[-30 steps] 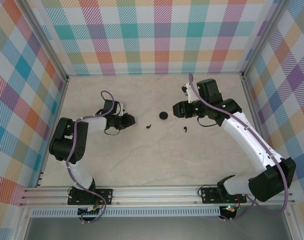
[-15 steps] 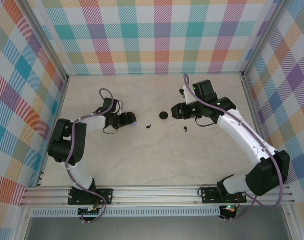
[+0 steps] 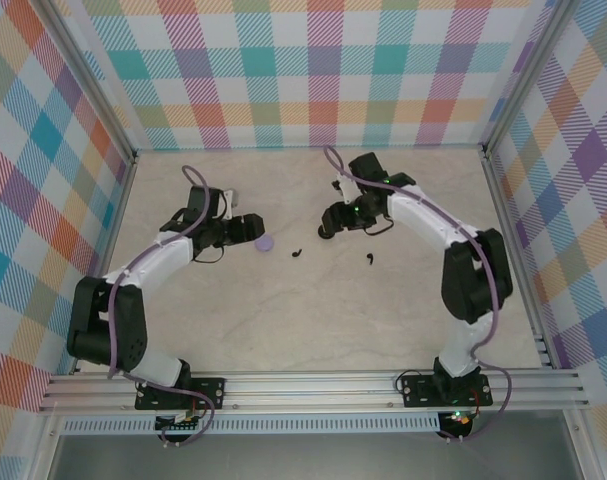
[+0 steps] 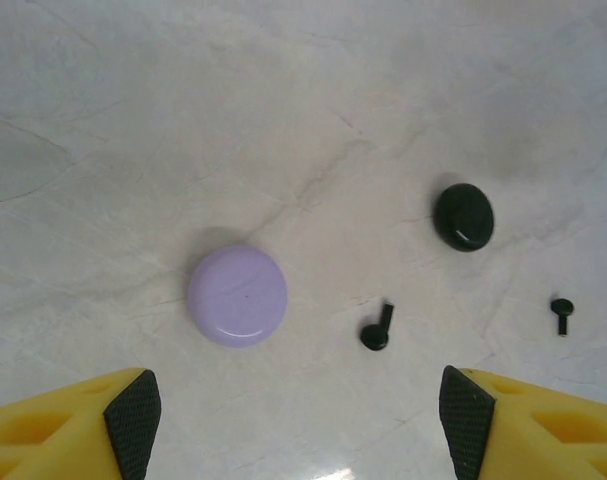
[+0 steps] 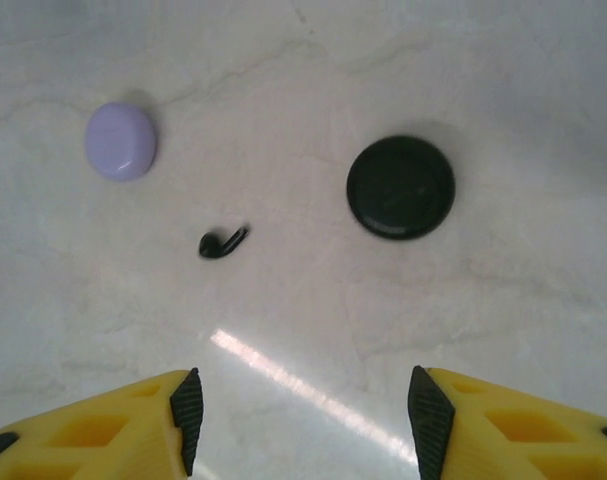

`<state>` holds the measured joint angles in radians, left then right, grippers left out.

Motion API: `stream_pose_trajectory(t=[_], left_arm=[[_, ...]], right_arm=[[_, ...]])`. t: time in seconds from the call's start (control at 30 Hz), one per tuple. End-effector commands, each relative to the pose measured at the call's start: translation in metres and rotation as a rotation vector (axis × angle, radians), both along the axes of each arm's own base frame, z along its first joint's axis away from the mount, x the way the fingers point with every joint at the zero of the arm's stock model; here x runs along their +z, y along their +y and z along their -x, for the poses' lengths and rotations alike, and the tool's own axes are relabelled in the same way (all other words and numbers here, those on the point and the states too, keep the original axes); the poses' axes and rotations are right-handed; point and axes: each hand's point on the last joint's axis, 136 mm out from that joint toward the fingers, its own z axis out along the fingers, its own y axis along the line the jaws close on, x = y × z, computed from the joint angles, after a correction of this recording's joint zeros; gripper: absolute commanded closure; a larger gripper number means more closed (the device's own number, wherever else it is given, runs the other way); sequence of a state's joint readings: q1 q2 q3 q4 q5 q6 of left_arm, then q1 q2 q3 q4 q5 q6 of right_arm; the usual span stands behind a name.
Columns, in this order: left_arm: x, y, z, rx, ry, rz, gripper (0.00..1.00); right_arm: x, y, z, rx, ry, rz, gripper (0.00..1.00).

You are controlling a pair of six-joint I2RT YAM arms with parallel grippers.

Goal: Insert wireless bluetooth earbuds into charging case

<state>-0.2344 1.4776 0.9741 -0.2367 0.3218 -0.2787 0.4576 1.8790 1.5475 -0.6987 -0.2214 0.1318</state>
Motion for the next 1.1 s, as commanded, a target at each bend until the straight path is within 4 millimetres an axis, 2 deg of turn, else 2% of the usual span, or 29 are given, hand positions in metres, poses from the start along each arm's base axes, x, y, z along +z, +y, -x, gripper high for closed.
stream_pose_trajectory(t=[0.0, 0.1, 0.3, 0.57, 0.83, 1.07], left_arm=[[0.015, -0.008, 0.019, -0.038, -0.013, 0.027, 0.25], [0.023, -0.013, 0.029, -0.045, -0.027, 0.049, 0.25], [0.023, -0.017, 0.055, -0.050, 0.003, 0.054, 0.25], [0.026, -0.015, 0.065, -0.047, -0.004, 0.051, 0.25], [0.023, -0.013, 0.069, -0.052, 0.003, 0.040, 0.25], [0.023, -0.013, 0.070, -0.050, 0.008, 0.043, 0.25]], right_arm=[[-0.013, -0.006, -0.022, -0.011, 0.012, 0.089, 0.38], [-0.029, -0.003, -0.037, -0.006, 0.048, 0.133, 0.35], [-0.061, -0.002, -0.056, -0.015, 0.111, 0.228, 0.33], [-0.083, 0.015, -0.066, 0.009, 0.153, 0.283, 0.33], [-0.106, 0.025, -0.058, 0.048, 0.185, 0.348, 0.35], [-0.114, 0.031, -0.035, 0.144, 0.213, 0.387, 0.50]])
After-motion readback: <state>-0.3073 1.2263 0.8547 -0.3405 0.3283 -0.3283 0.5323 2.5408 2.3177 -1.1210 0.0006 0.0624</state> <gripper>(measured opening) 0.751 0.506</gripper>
